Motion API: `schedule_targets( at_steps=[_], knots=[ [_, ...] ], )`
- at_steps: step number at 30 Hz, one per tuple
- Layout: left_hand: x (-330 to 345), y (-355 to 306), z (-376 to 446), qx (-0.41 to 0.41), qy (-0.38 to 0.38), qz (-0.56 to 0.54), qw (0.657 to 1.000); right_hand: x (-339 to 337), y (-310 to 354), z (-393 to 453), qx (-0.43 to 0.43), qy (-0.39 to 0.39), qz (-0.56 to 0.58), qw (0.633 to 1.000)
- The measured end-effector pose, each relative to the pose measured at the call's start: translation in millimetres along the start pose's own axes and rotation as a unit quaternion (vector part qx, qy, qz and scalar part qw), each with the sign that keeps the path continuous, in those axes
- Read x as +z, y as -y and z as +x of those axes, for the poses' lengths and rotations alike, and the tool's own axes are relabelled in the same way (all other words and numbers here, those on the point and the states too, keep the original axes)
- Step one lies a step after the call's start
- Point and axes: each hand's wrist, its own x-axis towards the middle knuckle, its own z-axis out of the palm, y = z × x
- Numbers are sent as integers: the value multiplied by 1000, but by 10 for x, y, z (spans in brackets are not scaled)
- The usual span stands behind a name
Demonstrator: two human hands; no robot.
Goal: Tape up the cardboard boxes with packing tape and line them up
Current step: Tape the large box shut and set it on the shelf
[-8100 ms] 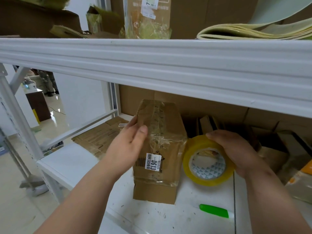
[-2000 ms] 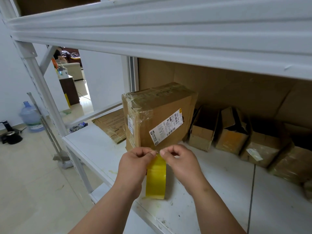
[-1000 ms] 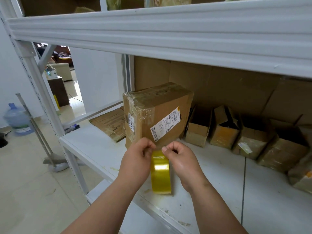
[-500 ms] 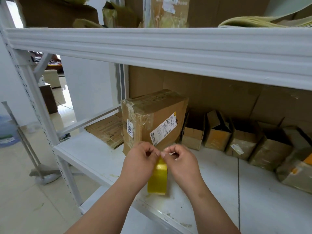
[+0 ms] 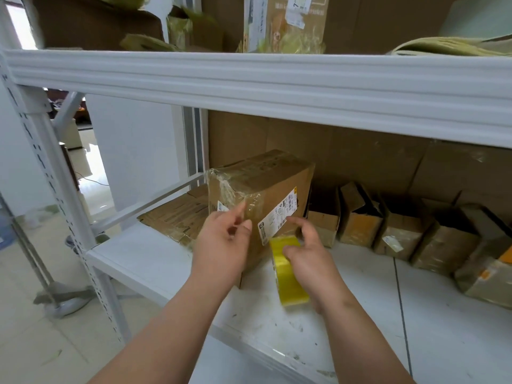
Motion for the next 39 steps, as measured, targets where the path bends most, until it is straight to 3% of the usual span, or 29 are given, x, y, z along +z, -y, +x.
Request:
schedule_targets(
  at_steps=[2,5,8,13,15,18,24,27,32,39],
  knots=[
    [-155,7,172,49,-60,42,996,1,44,27,-1,-12,-52,999],
    [-327,41,480,80,-69,70,992,49,167,30,-12,-18,-126,992],
    [-397,22,720,61,-27,64,996,154,295,-30,-53,4,-191,980],
    [-389,151,995,-89,113,-10,990,389,271,-62,-75,22,-280,957],
    [-372,222,1029,-114,155,-28,981,455,185,-43,-66,23,-300,951],
    [-348,250,1065,-94,142,-40,984,469,68,4,-42,9,-278,960],
    [-329,248,1058,-16,93,53,994,153,177,195,31,-91,-88,991],
    [-308,301,973,8,102,65,993,-15,356,229,45,-118,-113,986],
    [-274,279,967,34,148,17,988,-10,460,397,17,-118,-316,941],
    [-237,271,926,32,172,7,985,95,265,573,-51,-176,-395,900]
  ],
)
